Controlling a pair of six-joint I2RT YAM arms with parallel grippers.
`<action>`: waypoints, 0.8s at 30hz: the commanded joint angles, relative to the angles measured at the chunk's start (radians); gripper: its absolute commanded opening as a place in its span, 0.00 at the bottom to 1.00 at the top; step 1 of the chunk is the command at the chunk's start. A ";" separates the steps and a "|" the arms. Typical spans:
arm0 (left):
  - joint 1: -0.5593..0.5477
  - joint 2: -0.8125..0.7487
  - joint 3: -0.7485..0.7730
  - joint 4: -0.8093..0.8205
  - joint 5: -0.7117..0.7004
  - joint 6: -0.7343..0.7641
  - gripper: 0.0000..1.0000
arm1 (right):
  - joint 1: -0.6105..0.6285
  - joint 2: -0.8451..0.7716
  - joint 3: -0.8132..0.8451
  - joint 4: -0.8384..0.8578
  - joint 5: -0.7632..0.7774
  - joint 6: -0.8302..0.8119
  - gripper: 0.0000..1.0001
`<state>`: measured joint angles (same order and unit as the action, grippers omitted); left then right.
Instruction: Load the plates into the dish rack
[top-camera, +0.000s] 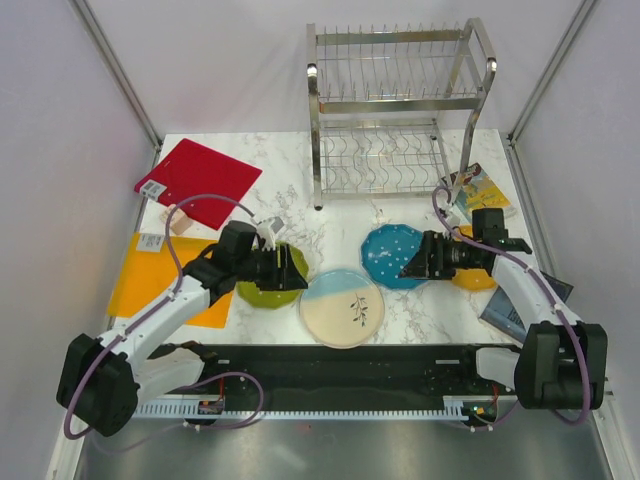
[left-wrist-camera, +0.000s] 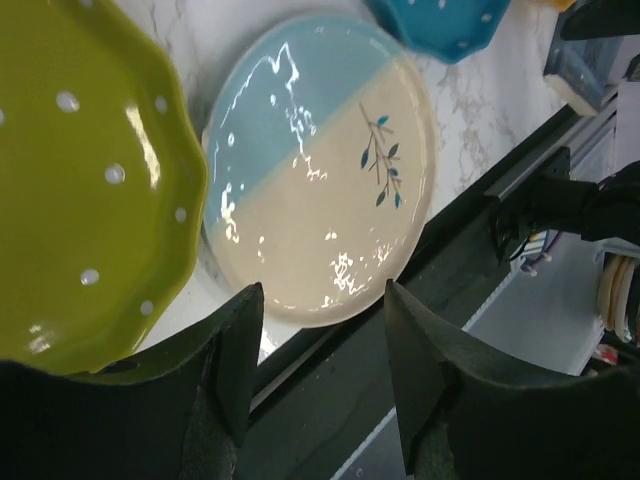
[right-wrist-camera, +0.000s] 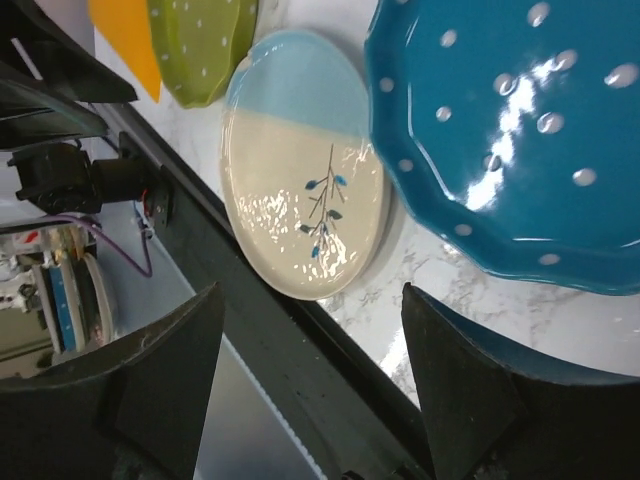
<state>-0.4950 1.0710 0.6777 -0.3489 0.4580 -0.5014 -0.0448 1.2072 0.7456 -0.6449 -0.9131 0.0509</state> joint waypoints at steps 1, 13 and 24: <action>0.003 0.015 -0.084 0.018 0.111 -0.132 0.58 | 0.098 -0.001 -0.046 0.056 -0.012 0.124 0.79; -0.007 0.059 -0.213 0.128 0.071 -0.176 0.60 | 0.223 0.032 -0.224 0.284 0.109 0.398 0.79; -0.056 0.170 -0.231 0.270 -0.025 -0.210 0.60 | 0.272 0.129 -0.313 0.462 0.152 0.523 0.79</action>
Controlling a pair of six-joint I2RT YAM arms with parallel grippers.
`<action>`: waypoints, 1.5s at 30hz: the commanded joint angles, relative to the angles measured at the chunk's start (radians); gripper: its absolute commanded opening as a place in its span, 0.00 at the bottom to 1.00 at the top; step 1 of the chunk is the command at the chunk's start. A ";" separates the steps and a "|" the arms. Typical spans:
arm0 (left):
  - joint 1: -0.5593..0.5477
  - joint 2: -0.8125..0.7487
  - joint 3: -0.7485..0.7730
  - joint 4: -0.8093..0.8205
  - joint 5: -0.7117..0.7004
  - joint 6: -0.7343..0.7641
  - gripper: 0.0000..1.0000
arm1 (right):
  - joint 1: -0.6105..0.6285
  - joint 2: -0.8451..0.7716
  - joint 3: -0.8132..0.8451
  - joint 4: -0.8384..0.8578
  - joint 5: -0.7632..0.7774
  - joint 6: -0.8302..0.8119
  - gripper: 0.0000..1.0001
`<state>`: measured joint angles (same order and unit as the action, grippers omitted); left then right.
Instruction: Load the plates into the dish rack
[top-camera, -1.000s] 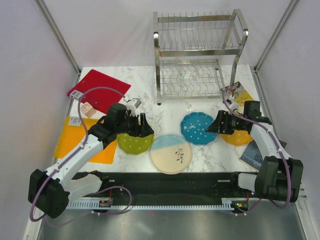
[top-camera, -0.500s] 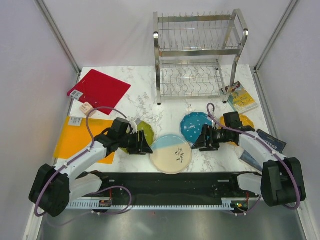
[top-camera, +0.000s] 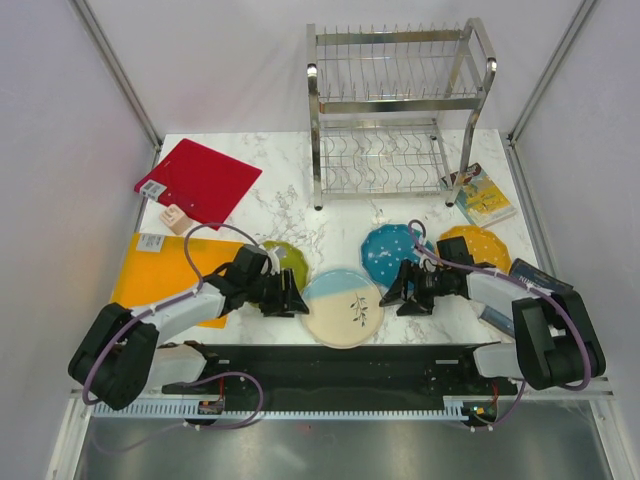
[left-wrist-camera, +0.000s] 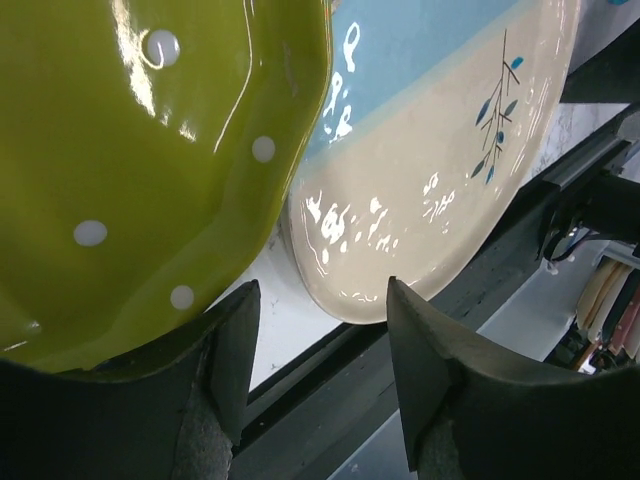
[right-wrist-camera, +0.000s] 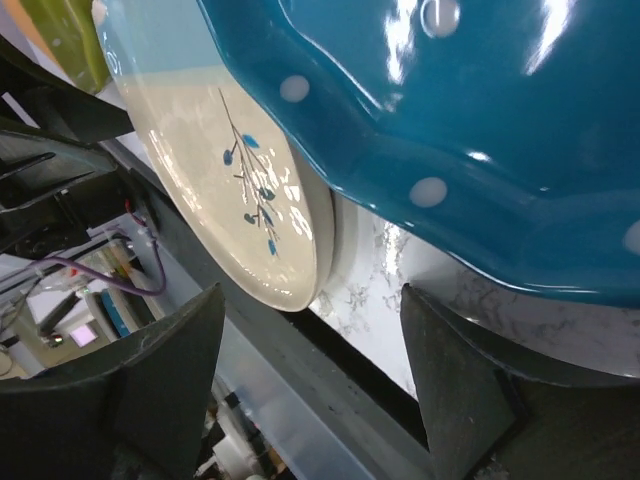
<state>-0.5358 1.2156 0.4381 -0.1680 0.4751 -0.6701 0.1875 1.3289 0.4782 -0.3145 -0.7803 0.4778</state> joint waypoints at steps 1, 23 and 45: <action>-0.021 0.028 0.005 0.102 -0.047 -0.045 0.60 | 0.050 0.000 -0.058 0.146 0.019 0.111 0.79; -0.119 0.144 -0.018 0.223 0.019 -0.052 0.31 | 0.214 0.133 -0.216 0.695 0.055 0.447 0.70; -0.158 0.177 0.051 0.203 0.028 -0.011 0.36 | 0.247 -0.123 -0.162 0.695 0.032 0.368 0.00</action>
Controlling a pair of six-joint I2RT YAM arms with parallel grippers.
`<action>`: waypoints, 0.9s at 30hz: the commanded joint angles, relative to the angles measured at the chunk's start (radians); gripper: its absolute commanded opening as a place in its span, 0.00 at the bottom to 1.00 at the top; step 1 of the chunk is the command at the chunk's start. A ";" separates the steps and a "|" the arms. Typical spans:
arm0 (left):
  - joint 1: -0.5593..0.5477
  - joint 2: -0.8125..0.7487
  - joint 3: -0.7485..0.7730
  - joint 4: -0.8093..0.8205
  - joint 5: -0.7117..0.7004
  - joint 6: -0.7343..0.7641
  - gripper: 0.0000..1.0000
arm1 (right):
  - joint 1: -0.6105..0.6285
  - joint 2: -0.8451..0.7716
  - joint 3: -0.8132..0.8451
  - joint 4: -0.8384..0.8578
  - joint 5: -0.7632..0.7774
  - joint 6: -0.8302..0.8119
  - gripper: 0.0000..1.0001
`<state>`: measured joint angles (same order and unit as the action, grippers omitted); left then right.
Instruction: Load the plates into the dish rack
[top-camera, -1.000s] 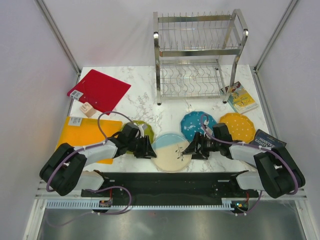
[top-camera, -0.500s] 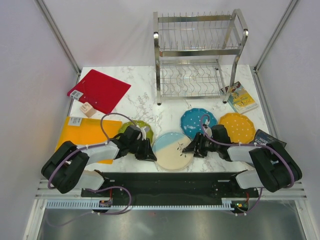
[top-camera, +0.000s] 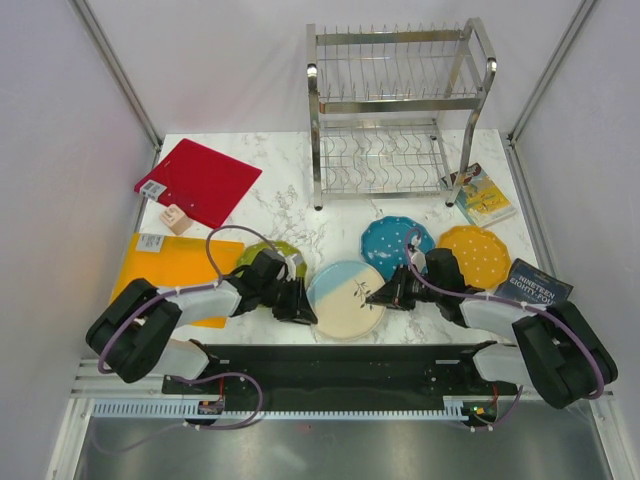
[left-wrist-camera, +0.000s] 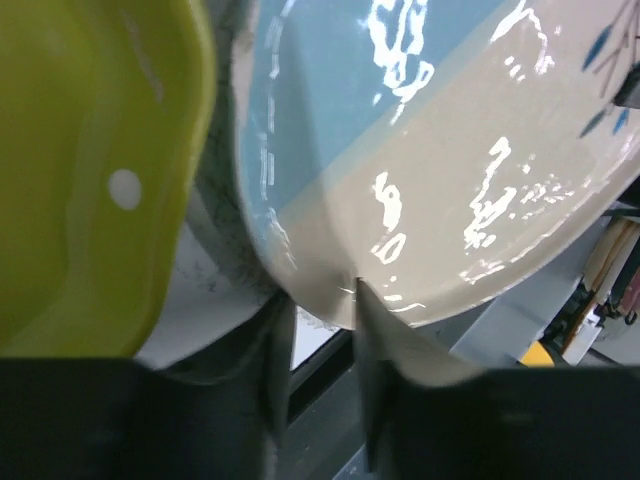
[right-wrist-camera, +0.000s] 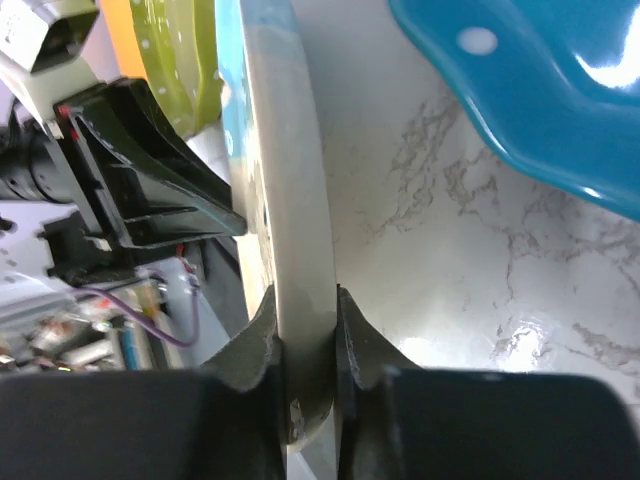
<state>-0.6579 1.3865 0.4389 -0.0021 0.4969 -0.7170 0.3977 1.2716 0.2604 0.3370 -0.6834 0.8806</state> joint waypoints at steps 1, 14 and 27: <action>-0.036 -0.006 0.061 0.013 -0.018 0.063 0.47 | 0.035 -0.089 0.074 -0.014 -0.065 -0.055 0.00; -0.028 -0.336 0.629 -0.535 -0.245 0.758 0.69 | 0.033 -0.365 0.578 -0.752 0.031 -0.671 0.00; -0.003 -0.336 0.600 -0.072 -0.779 1.010 0.93 | -0.040 0.010 1.665 -0.871 0.501 -0.893 0.00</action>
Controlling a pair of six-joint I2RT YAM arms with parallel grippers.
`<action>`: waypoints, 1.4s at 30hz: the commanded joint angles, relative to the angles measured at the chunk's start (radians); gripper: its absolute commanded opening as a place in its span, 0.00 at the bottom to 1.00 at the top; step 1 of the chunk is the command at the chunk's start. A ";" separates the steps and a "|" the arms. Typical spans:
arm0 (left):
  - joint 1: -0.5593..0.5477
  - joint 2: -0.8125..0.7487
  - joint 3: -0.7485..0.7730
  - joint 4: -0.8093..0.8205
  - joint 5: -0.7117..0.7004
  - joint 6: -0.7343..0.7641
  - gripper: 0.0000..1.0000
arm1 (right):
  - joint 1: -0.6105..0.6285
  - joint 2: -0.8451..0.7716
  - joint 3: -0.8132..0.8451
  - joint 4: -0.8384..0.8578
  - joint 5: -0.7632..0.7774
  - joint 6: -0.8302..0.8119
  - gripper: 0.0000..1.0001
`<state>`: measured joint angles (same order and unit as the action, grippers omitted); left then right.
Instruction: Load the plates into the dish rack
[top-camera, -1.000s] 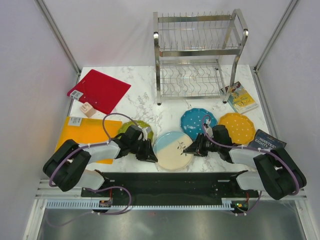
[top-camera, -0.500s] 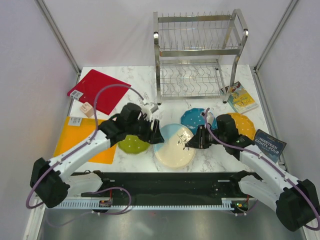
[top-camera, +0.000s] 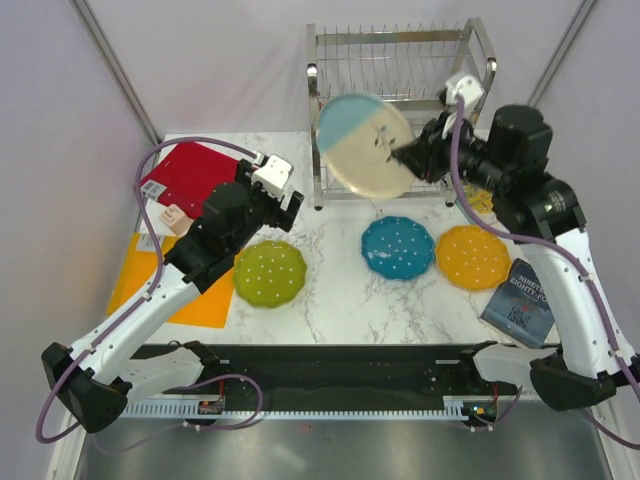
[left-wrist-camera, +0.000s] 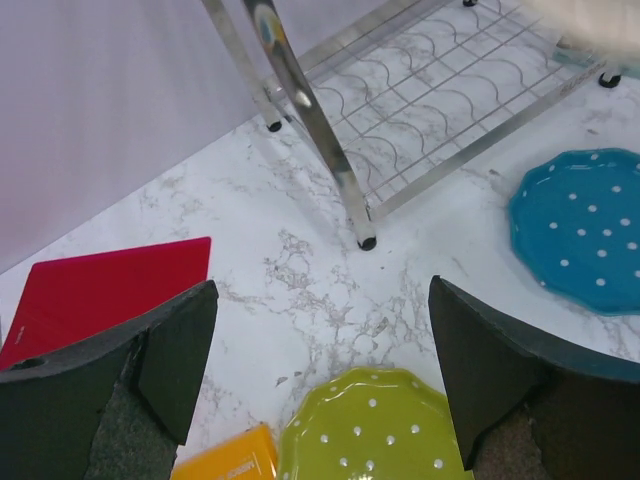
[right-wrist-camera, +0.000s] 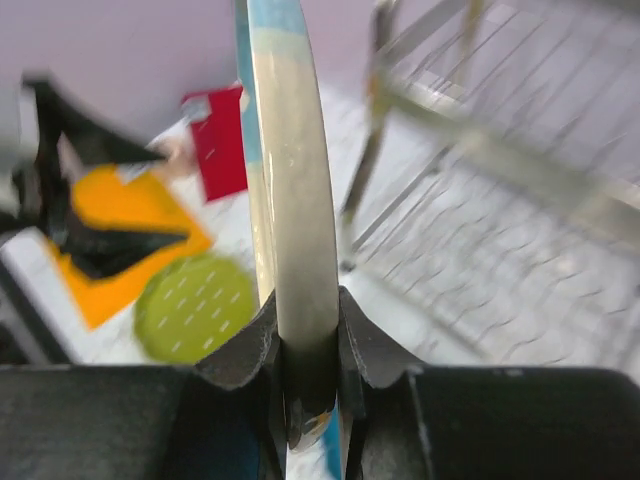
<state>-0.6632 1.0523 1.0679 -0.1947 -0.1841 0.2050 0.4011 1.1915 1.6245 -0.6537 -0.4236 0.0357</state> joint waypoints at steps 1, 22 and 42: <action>0.002 -0.003 -0.037 0.127 -0.089 0.070 0.93 | -0.062 0.115 0.349 0.132 0.265 -0.049 0.00; 0.008 -0.104 -0.143 0.129 0.008 -0.159 0.90 | -0.183 0.534 0.706 0.571 0.977 -0.261 0.00; 0.030 -0.080 -0.184 0.144 0.005 -0.182 0.90 | -0.274 0.606 0.664 0.525 0.721 -0.198 0.00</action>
<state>-0.6399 0.9646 0.8921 -0.0967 -0.1802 0.0547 0.1280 1.8351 2.2612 -0.3004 0.3546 -0.1959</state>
